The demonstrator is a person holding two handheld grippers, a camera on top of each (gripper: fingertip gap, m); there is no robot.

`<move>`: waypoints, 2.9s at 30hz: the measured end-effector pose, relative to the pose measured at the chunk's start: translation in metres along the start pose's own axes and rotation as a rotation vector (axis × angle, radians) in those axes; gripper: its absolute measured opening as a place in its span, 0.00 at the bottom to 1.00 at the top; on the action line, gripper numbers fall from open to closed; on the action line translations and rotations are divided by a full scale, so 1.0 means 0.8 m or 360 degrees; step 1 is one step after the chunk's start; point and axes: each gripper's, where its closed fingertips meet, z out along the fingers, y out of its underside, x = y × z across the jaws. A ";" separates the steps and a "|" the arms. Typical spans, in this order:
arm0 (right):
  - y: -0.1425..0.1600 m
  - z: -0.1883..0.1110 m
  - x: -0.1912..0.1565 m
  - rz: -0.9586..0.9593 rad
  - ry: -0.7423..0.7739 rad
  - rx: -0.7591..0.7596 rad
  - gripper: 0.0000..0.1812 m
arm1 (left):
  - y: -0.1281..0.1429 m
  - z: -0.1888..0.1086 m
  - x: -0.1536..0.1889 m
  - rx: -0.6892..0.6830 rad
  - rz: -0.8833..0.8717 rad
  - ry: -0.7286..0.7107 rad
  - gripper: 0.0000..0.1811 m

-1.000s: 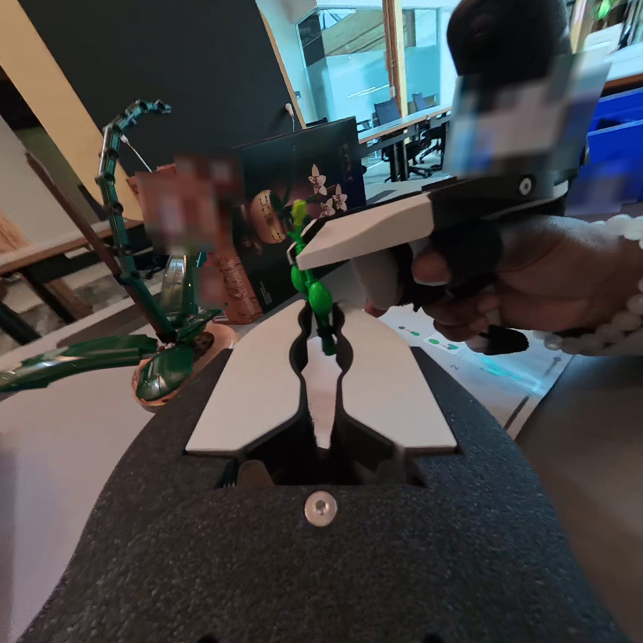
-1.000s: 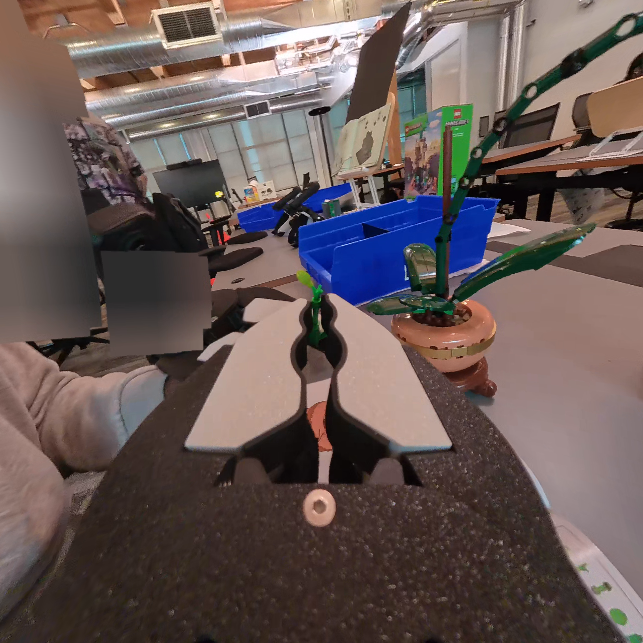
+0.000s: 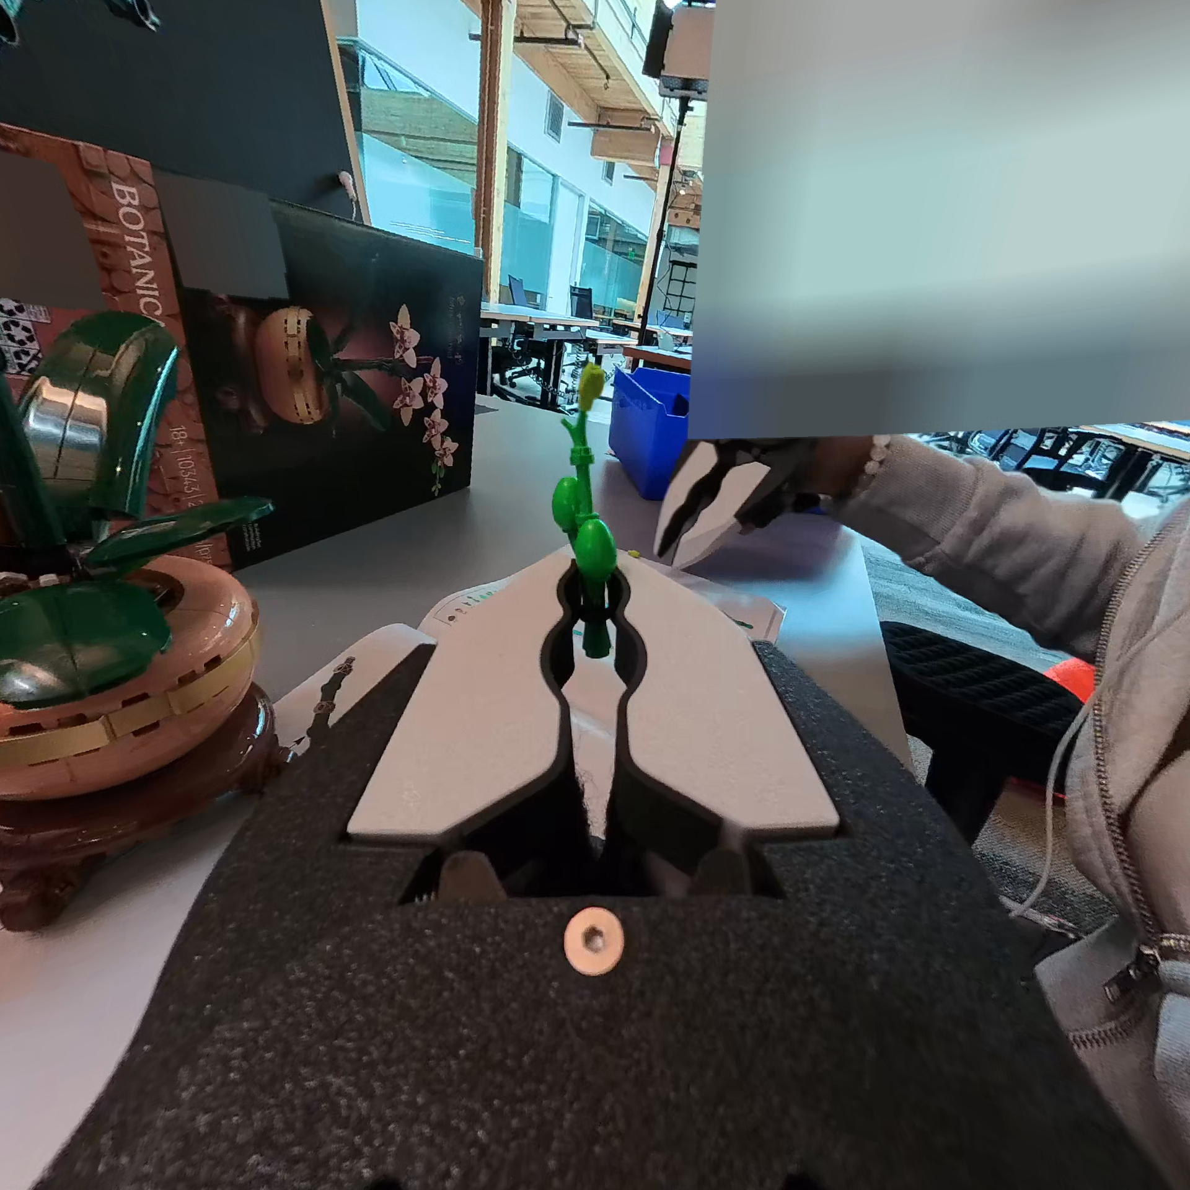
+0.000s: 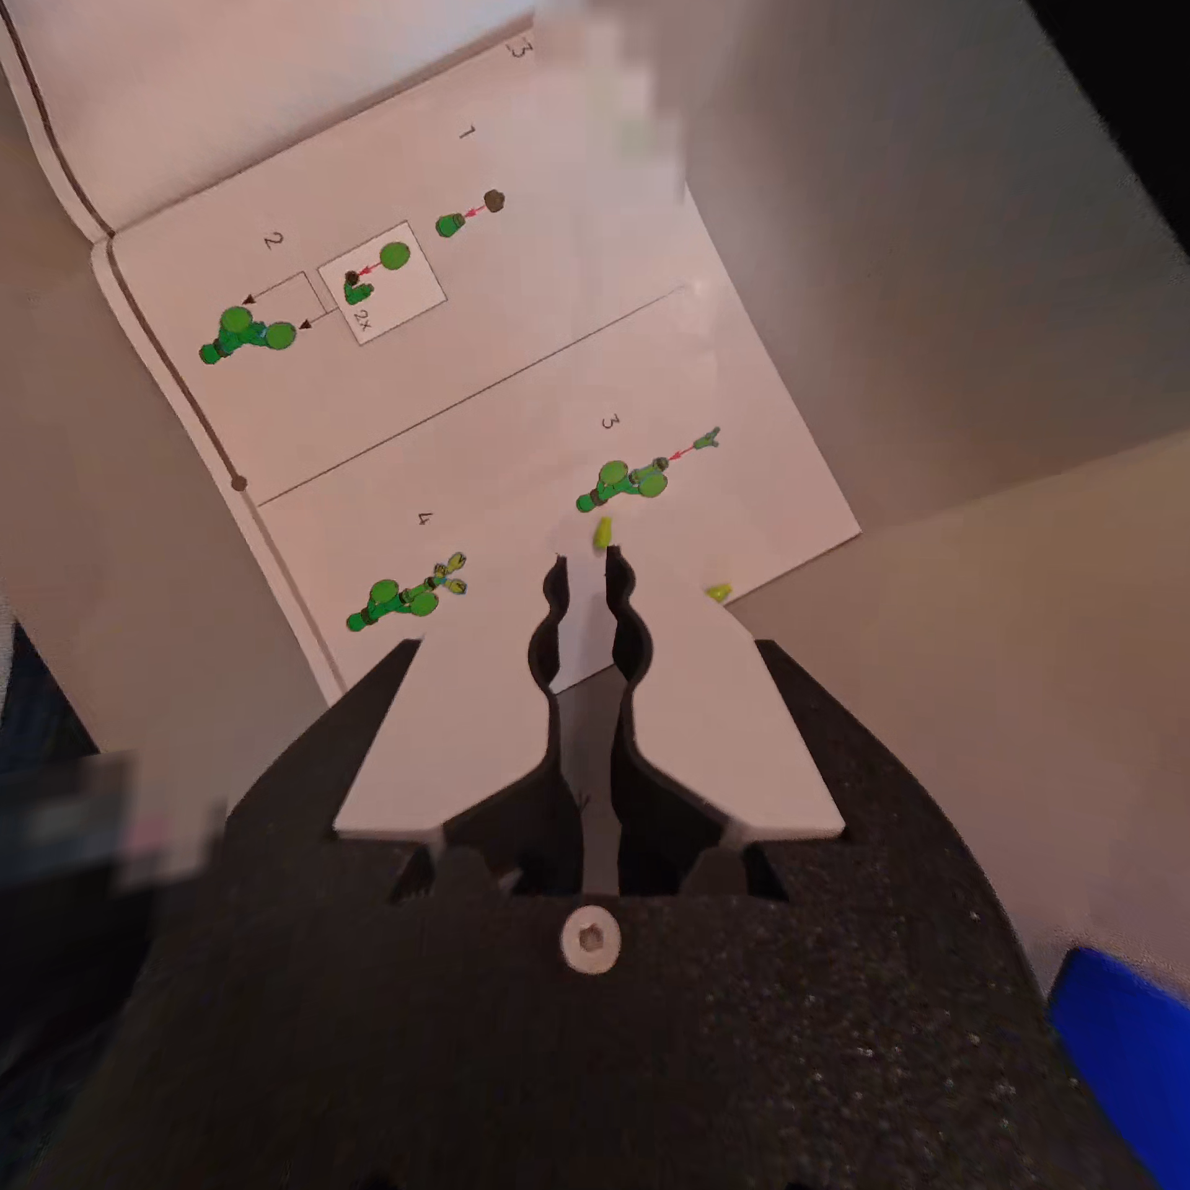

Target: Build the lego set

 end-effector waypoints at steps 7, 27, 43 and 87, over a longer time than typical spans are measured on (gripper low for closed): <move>0.005 0.014 0.006 0.0070 -0.0021 -0.0090 0.06 | -0.001 -0.001 -0.001 0.0012 -0.0024 0.0008 0.03; 0.084 -0.058 0.005 -0.0548 -0.0184 -0.1458 0.01 | 0.000 0.000 0.001 0.0007 -0.0008 0.0008 0.04; 0.089 -0.049 -0.001 -0.0510 -0.0212 -0.1552 0.01 | -0.001 -0.001 0.000 0.0011 -0.0018 0.0004 0.03; 0.090 -0.062 -0.002 -0.0405 -0.0175 -0.1911 0.01 | -0.003 -0.003 -0.002 0.0029 -0.0030 -0.0010 0.03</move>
